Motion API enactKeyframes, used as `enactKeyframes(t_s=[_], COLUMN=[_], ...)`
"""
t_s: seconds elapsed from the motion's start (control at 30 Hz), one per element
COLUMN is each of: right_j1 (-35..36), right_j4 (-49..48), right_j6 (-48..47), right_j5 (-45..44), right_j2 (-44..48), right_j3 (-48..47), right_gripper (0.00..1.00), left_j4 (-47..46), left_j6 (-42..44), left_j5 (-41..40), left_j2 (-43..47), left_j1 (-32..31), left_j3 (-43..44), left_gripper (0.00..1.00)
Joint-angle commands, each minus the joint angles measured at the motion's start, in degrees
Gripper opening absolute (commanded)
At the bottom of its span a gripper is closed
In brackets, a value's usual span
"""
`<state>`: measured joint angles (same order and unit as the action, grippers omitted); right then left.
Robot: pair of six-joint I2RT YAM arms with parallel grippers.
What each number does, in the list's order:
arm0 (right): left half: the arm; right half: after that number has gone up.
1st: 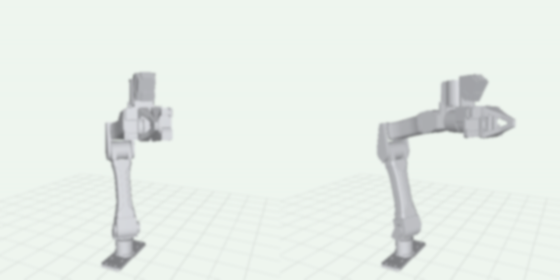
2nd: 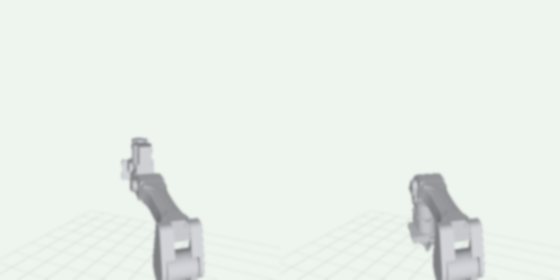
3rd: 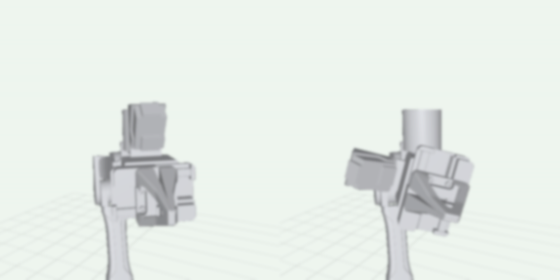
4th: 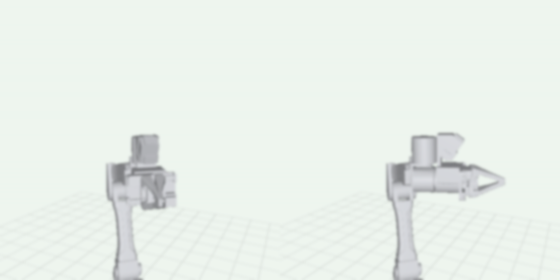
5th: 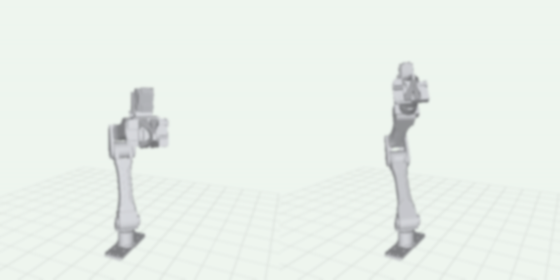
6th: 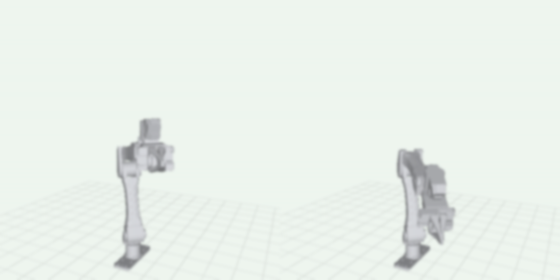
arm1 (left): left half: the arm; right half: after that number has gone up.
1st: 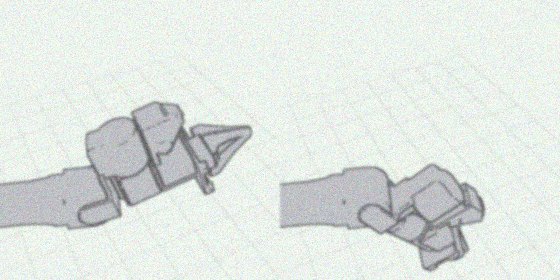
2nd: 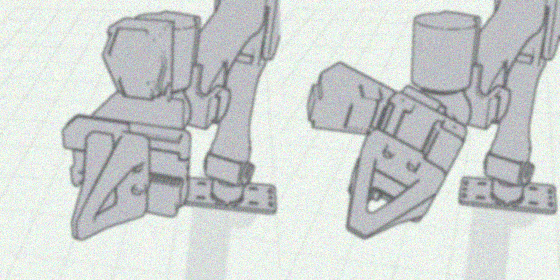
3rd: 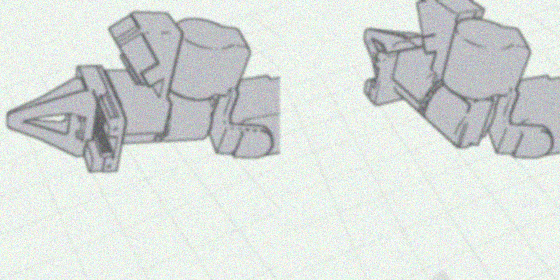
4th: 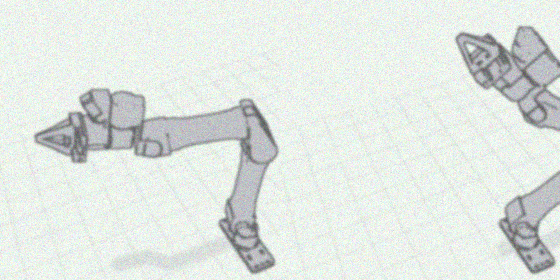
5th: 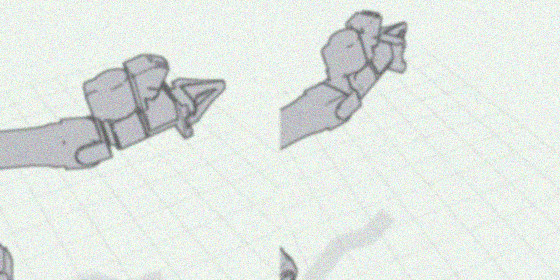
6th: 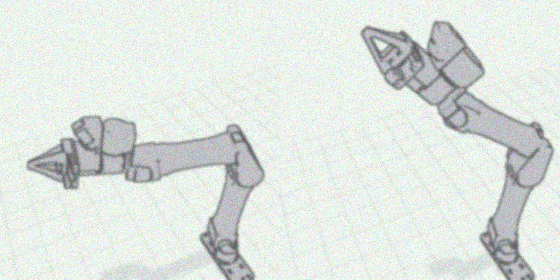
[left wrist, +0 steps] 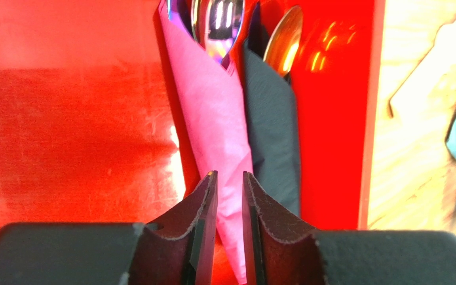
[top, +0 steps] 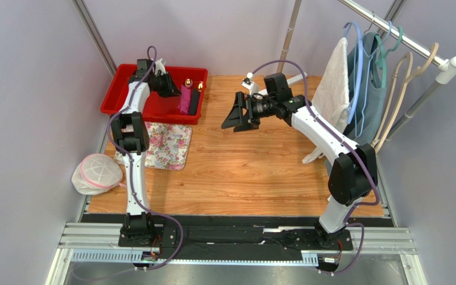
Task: Place the utensils on the paper napkin and roll it up
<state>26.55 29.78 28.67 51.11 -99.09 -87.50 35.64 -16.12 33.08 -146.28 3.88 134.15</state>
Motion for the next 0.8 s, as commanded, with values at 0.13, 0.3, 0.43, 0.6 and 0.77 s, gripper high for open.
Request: enactKeyframes(t_s=[0.13,0.3,0.43,0.6,0.77], right_j1=[-0.3,-0.3,-0.4,-2.6,-5.4], right_j4=[-0.5,-0.6,-0.3,1.6,4.8], right_j6=[0.5,0.3,-0.2,-3.2,-8.5], right_j5=[1.1,1.1,0.4,-1.5,-5.8], right_j2=[-0.1,-0.2,-0.1,1.0,3.6], right_j3=[-2.9,-2.8,-3.3,-5.2,-6.6], right_gripper=[0.99,0.99,0.99,1.00,1.00], left_j4=[0.8,0.8,-4.6,-4.8,2.4], left_j6=[-2.3,-2.9,-3.0,0.2,7.0], left_j5=[0.1,0.7,-1.3,-4.7,-5.0], left_j2=[-1.7,-1.3,4.0,12.4,20.6], left_j1=[0.3,0.3,0.9,1.5,1.2], left_j3=[2.4,1.8,-4.2,-5.7,-4.6], left_gripper=[0.28,0.36,0.44,0.55,0.83])
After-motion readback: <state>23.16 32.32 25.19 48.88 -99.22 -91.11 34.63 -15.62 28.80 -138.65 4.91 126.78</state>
